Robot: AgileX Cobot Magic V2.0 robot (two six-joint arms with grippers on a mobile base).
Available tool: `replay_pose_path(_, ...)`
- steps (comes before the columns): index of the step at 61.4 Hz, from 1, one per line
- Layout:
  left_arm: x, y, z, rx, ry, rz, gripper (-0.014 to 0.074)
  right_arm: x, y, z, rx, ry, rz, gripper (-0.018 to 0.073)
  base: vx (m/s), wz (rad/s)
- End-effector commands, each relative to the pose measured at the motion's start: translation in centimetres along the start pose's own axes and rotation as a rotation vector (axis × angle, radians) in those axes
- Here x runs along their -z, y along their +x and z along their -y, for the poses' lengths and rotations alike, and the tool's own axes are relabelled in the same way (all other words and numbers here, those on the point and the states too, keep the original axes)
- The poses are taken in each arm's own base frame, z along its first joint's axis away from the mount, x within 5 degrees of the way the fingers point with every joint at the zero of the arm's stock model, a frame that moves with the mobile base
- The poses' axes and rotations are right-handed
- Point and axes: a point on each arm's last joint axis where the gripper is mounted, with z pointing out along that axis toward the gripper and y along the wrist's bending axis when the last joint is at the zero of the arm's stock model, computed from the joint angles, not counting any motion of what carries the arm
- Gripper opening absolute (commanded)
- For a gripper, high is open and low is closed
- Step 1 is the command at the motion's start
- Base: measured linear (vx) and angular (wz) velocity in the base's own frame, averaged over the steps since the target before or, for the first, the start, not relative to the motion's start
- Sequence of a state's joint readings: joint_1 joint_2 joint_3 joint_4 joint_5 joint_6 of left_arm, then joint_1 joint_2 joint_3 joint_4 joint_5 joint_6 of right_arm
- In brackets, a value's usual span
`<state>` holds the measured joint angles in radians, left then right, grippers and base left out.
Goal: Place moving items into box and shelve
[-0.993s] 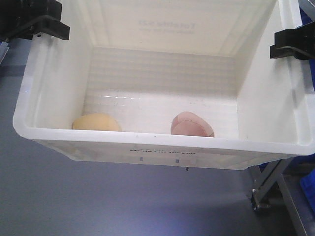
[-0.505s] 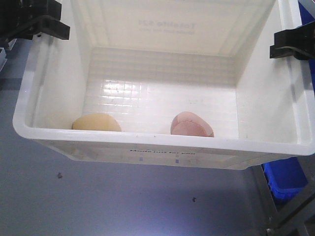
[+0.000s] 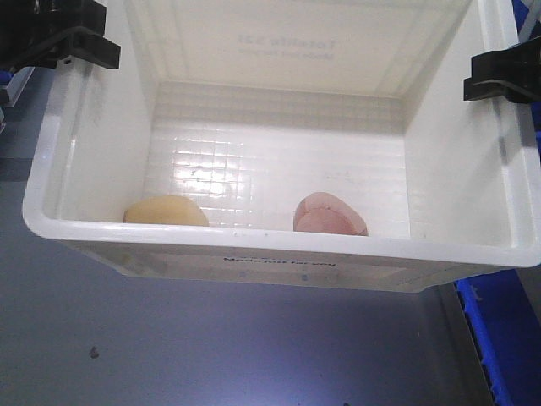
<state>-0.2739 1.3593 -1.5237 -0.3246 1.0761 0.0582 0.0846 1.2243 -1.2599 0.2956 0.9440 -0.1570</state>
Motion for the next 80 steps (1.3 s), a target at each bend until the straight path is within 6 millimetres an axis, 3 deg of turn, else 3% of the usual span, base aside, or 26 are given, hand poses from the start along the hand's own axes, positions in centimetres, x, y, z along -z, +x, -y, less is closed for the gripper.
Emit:
replay_pose_path(1,2.95,-1.56,2.31,0.023,0.138,0.204,-0.0006,2.42,-1.91,-1.28,-0.030,-0.075,0.201,-0.0006,0.34,0.06)
replay_pose_path(80,2.96,-1.56,2.32,0.023,0.139,0.204,-0.0006,2.42,-1.91,-1.28,-0.030,-0.075,0.201,-0.0006,0.29,0.16)
